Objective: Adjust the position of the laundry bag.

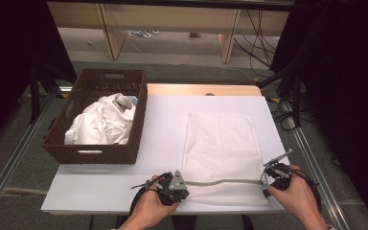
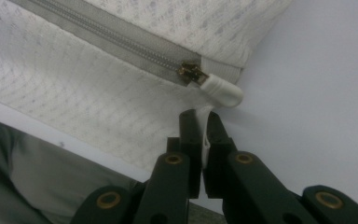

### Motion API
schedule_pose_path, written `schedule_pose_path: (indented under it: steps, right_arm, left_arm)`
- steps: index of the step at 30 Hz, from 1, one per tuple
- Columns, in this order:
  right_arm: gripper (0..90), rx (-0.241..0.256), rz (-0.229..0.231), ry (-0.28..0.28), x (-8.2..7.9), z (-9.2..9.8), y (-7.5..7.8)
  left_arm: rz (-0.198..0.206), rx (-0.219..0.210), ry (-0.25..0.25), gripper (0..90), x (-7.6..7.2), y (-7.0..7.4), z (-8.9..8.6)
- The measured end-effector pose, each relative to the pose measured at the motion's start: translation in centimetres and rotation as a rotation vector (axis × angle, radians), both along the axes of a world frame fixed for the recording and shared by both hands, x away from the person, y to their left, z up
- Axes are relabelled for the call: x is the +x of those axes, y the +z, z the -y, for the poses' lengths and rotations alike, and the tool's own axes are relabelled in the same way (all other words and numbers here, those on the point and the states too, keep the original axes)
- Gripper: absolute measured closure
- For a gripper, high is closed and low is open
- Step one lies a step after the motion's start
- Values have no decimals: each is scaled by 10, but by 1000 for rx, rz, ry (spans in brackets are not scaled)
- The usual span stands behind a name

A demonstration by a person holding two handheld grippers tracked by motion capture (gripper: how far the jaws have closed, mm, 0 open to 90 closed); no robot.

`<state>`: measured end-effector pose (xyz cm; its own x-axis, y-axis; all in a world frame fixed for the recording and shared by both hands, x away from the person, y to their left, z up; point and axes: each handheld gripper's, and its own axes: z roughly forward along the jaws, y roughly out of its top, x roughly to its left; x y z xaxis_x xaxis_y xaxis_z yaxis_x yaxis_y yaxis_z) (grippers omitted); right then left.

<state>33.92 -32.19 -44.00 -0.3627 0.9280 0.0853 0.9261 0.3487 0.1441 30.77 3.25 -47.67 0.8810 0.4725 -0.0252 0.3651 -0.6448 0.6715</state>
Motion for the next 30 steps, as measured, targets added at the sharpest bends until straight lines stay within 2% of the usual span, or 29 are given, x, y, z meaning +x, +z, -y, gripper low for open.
schedule_pose_path:
  steps: [1, 3, 5, 6, 8, 9, 10, 11, 13, 16, 18, 20, 21, 23, 24, 25, 26, 27, 28, 29, 30]
  right_arm:
    - [894, -1, -11, -14, -1, -5, 0]
    - [894, 4, -3, 27, -1, -9, -1]
    - [894, 12, -12, 18, -1, -14, 0]
    - [894, 15, -3, 56, 1, -18, -2]
    - [894, 13, -27, 34, 2, -28, 0]
    - [894, 14, -11, 71, 4, -30, -1]
    - [894, 16, -28, 54, 4, -36, 0]
    - [894, 15, -9, 91, 7, -38, -1]
    - [894, 1, -8, 115, 9, -47, -2]
    - [893, -6, -33, 125, 11, -60, 0]
    - [893, -3, -29, 131, 10, -63, 0]
    - [893, -2, -38, 147, 9, -66, -1]
    - [893, -9, -40, 172, 9, -66, -2]
    - [893, -11, -48, 159, 8, -67, -1]
    - [893, -11, -48, 159, 8, -67, -1]
    - [892, -5, -36, 155, 8, -67, -2]
    - [892, -15, -46, 160, 8, -66, 0]
    - [892, -15, -46, 160, 8, -66, 0]
    - [892, -8, -36, 166, 7, -66, 0]
    - [891, -10, -38, 168, 7, -67, 0]
    - [891, -10, -38, 168, 7, -67, 0]
  left_arm:
    - [-3, 6, 4, 884, -1, 1, -3]
    - [1, 15, 9, 884, -2, 2, -11]
    - [1, 9, 17, 884, -3, 2, -14]
    - [-3, 14, 33, 884, -4, 3, -21]
    - [-11, 9, 44, 884, -6, 4, -28]
    - [-6, 11, 51, 884, -6, 4, -32]
    - [-6, 11, 51, 883, -6, 4, -32]
    - [-13, 2, 73, 883, -8, 3, -39]
    - [-17, 10, 82, 882, -10, 3, -46]
    - [-24, 2, 92, 879, -13, 3, -56]
    - [-34, -1, 92, 873, -14, 4, -59]
    - [-44, -9, 93, 660, -12, 9, -65]
    - [10, -30, 121, 581, -3, 20, -71]
    - [51, -46, 154, 510, 11, 30, -72]
    - [51, -46, 154, 492, 11, 30, -72]
    - [68, -48, 186, 492, 22, 35, -70]
    - [82, -42, 212, 472, 39, 39, -63]
    - [82, -42, 212, 460, 39, 39, -63]
    - [91, -34, 226, 448, 60, 40, -50]
    - [106, -11, 237, 445, 70, 39, -43]
    - [106, -11, 237, 447, 70, 39, -43]
